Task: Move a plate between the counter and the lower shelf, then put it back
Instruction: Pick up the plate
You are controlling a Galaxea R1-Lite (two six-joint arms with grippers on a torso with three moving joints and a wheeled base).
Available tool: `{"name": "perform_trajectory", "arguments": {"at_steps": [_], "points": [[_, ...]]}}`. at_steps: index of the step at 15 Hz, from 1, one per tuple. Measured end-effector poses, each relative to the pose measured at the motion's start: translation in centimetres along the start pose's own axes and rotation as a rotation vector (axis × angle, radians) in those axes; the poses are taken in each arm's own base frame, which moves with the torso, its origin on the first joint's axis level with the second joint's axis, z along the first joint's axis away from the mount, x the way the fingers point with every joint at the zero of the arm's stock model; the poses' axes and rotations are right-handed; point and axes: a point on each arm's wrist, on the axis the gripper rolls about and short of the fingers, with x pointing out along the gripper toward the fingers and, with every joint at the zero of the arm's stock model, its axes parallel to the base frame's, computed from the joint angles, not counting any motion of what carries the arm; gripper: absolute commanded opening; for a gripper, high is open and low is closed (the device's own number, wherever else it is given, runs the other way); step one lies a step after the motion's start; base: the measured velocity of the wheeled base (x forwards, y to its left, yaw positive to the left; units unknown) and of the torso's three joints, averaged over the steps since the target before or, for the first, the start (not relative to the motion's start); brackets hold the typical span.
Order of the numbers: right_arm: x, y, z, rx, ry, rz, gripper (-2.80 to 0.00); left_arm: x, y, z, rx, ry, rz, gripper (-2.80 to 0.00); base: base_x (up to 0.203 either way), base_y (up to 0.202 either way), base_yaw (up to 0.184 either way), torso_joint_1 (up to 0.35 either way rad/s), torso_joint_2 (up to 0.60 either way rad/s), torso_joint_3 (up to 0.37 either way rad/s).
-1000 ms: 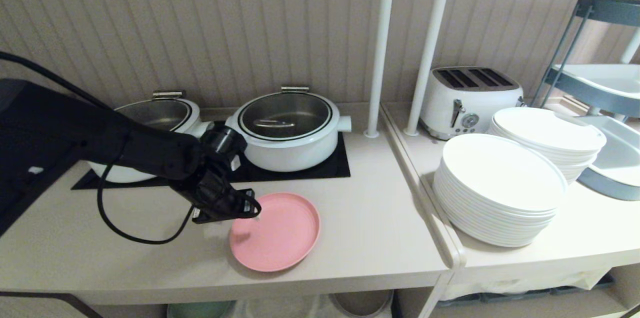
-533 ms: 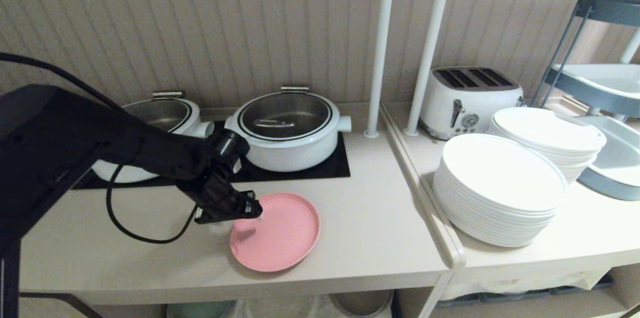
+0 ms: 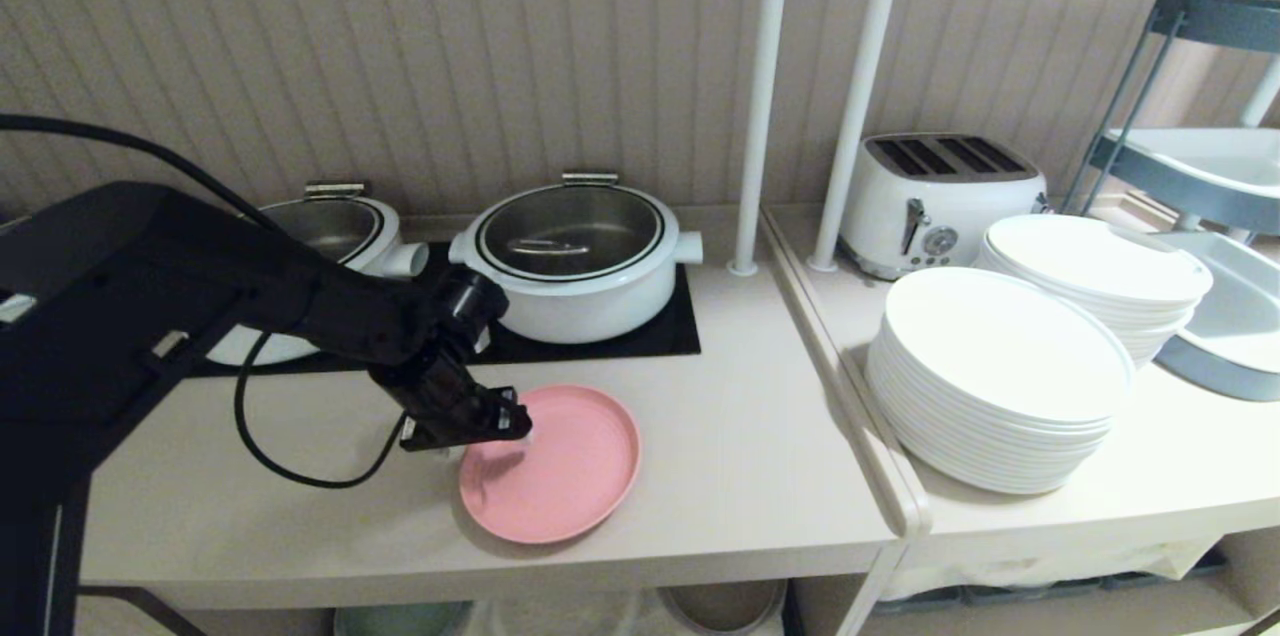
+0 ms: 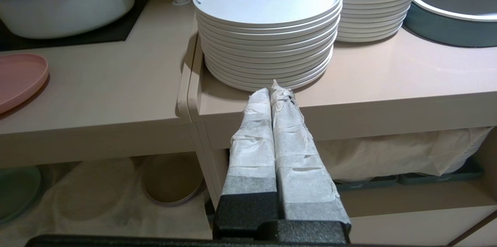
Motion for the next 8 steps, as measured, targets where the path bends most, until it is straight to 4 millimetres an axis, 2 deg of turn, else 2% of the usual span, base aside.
{"name": "perform_trajectory", "arguments": {"at_steps": [8], "points": [[0.0, 0.0, 0.0, 0.0, 0.0, 0.0, -2.8, 0.92, 0.42, 0.79, -0.013, -0.001, 0.007, 0.0, 0.0, 0.0, 0.0, 0.0, 0.0, 0.0]]}}
